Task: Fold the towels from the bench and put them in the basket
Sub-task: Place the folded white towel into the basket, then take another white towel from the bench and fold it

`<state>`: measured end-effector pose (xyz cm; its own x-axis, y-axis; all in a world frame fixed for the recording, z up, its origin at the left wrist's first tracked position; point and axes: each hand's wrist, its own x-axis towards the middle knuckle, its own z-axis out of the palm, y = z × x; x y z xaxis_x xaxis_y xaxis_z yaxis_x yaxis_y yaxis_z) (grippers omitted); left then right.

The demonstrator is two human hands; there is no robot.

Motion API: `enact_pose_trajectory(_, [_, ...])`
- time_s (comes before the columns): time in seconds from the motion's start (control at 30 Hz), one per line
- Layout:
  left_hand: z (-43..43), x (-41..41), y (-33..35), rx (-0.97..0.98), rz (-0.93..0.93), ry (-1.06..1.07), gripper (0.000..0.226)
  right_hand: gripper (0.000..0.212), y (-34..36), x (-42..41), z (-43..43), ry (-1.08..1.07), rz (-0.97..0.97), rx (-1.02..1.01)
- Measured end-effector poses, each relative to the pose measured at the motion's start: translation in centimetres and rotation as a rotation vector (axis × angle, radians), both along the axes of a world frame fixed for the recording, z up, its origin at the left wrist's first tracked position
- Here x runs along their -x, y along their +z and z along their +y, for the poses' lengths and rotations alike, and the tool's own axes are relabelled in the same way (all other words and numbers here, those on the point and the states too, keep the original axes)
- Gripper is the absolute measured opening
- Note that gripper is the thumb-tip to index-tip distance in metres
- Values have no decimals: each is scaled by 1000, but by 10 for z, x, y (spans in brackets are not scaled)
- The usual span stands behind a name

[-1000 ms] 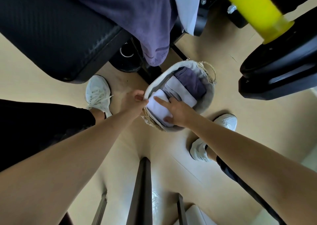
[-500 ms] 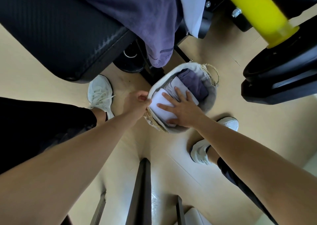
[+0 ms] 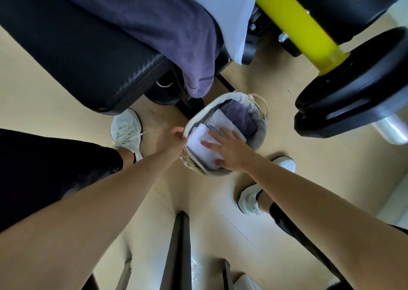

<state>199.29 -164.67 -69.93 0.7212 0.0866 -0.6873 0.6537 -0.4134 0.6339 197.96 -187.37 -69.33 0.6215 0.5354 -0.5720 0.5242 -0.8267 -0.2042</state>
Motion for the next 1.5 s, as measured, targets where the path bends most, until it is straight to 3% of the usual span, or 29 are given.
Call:
enact_pose_trajectory(0.2, [-6, -4, 30, 11, 41, -50, 26, 43, 57, 2, -29, -285, -38, -145])
enact_pose_trajectory(0.37, [-1, -6, 66, -83, -2, -247, 29, 31, 103, -12, -35, -472, -144, -312])
enact_pose_trajectory(0.43, [-2, -10, 90, -105, -71, -361, 26, 22, 130, -23, -25, -646, -158, -410])
enact_pose_trajectory(0.53, [-10, -16, 146, -86, -248, -475, 16, 9, 170, -46, -4, -932, -187, -611])
enact_pose_trajectory(0.63, [-12, -19, 208, -215, -599, -577, 18, 14, 207, -78, 20, -1058, -260, -853])
enact_pose_trajectory(0.73, [3, -30, 255, -291, -947, -519, 18, 35, 232, -110, 37, -1094, -353, -907])
enact_pose_trajectory(0.83, [28, -55, 262, -422, -1177, -478, 23, 50, 244, -133, 52, -996, -362, -809])
enact_pose_trajectory(0.93, [42, -77, 248, -568, -1070, -481, 44, 42, 247, -148, 60, -942, -426, -701])
enact_pose_trajectory(1.03, [41, -84, 239, -625, -963, -502, 50, 18, 251, -153, 57, -914, -467, -681])
enact_pose_trajectory(1.1, [42, -84, 235, -641, -976, -513, 50, 9, 258, -152, 53, -961, -407, -754])
enact_pose_trajectory(1.2, [46, -84, 234, -636, -979, -513, 51, 11, 283, -145, 48, -1123, -384, -904])
enact_pose_trajectory(1.37, [48, -78, 233, -595, -935, -558, 57, 10, 337, -115, 25, -1341, -587, -1171])
enact_pose_trajectory(1.5, [52, -67, 238, -498, -871, -571, 55, 3, 372, -80, 3, -1275, -598, -1180])
